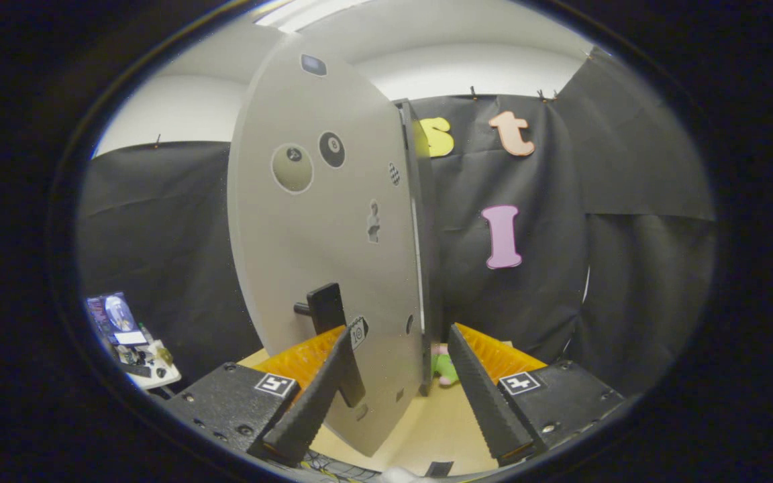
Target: Open the shoe cabinet door, grab the shoes and put them into the shoe cabinet, then close the shoe cabinet door.
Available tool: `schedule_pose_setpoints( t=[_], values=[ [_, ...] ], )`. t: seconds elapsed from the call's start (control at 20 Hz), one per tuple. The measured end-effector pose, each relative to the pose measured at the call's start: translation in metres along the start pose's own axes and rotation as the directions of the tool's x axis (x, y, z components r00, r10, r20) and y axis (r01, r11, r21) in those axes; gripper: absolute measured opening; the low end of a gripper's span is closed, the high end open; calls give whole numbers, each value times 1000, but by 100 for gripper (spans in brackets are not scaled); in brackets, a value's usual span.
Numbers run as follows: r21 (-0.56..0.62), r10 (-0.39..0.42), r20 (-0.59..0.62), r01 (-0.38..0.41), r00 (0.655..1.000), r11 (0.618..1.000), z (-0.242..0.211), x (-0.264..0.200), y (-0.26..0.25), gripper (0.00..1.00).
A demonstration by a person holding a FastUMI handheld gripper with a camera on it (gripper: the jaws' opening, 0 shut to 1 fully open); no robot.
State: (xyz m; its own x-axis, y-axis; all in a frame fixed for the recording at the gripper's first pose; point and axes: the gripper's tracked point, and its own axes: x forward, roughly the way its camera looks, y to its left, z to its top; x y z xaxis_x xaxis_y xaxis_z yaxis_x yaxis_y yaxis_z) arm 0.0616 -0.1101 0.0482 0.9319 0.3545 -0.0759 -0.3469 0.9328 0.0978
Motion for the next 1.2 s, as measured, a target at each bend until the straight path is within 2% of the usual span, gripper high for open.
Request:
schedule_pose_setpoints(
  t=[0.3,0.45,0.65,0.9,1.05,1.2],
  values=[
    [15,-65,-22,65,998,998,-12,20,38,95],
    [44,-73,-25,74,997,996,-16,36,59,95],
    [23,-96,-34,96,995,995,-25,58,84,95],
    [72,-63,-51,66,997,995,-32,91,116,95],
    [59,-23,-60,26,998,998,-37,103,142,96],
    [72,-25,-14,26,1000,997,-29,106,153,96]
  ],
)
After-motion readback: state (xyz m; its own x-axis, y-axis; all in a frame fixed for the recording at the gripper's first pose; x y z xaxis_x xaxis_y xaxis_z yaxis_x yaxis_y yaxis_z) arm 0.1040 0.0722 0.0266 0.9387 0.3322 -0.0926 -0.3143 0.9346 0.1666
